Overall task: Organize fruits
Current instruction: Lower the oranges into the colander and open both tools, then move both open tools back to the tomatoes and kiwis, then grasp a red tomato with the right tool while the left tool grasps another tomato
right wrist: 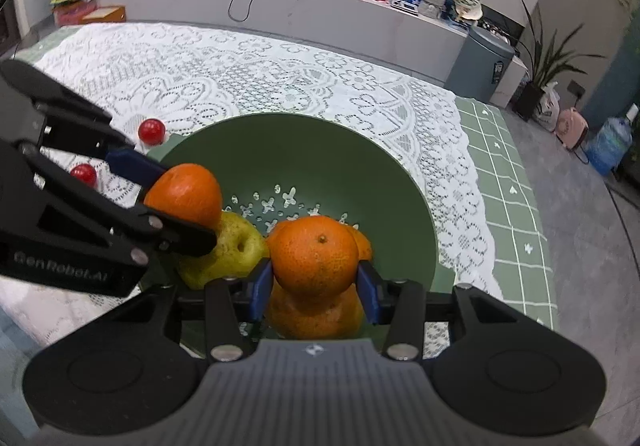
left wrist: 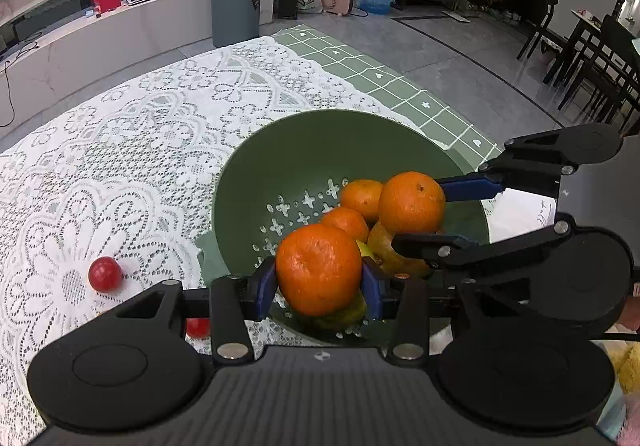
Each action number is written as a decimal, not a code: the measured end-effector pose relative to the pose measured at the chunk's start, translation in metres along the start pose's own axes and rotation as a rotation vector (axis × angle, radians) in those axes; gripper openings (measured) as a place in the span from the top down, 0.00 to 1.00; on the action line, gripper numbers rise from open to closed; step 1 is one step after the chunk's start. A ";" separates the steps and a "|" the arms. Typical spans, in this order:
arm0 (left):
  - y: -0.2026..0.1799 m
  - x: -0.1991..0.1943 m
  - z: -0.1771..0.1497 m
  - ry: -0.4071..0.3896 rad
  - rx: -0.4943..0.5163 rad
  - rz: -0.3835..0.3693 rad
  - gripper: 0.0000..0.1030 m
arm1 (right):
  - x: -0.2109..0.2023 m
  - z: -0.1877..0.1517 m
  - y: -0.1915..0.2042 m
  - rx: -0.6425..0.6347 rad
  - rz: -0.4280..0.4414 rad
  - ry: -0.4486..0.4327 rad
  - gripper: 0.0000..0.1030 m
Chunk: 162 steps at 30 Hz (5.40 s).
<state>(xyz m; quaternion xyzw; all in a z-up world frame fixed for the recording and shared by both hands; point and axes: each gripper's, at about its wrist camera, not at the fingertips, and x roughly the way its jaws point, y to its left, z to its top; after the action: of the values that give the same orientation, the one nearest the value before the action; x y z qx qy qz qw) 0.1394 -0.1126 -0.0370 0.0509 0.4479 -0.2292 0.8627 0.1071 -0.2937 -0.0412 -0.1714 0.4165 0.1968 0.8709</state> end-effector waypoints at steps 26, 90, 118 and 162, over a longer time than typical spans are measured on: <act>0.008 0.013 0.023 -0.019 0.002 0.119 0.41 | 0.039 0.025 -0.012 -0.006 -0.002 0.069 0.59; 0.075 -0.109 -0.094 -0.207 -0.228 0.215 0.35 | -0.039 0.008 0.115 0.156 0.086 -0.201 0.41; 0.101 -0.101 -0.146 -0.226 -0.350 0.201 0.35 | -0.004 -0.017 0.175 0.016 0.082 -0.221 0.56; 0.129 -0.075 -0.140 -0.191 -0.397 0.166 0.43 | 0.047 0.011 0.190 -0.026 0.197 -0.181 0.76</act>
<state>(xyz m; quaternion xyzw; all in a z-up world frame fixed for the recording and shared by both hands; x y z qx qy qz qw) 0.0542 0.0690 -0.0760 -0.1052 0.3946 -0.0686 0.9102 0.0493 -0.1148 -0.0979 -0.1223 0.3484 0.3015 0.8791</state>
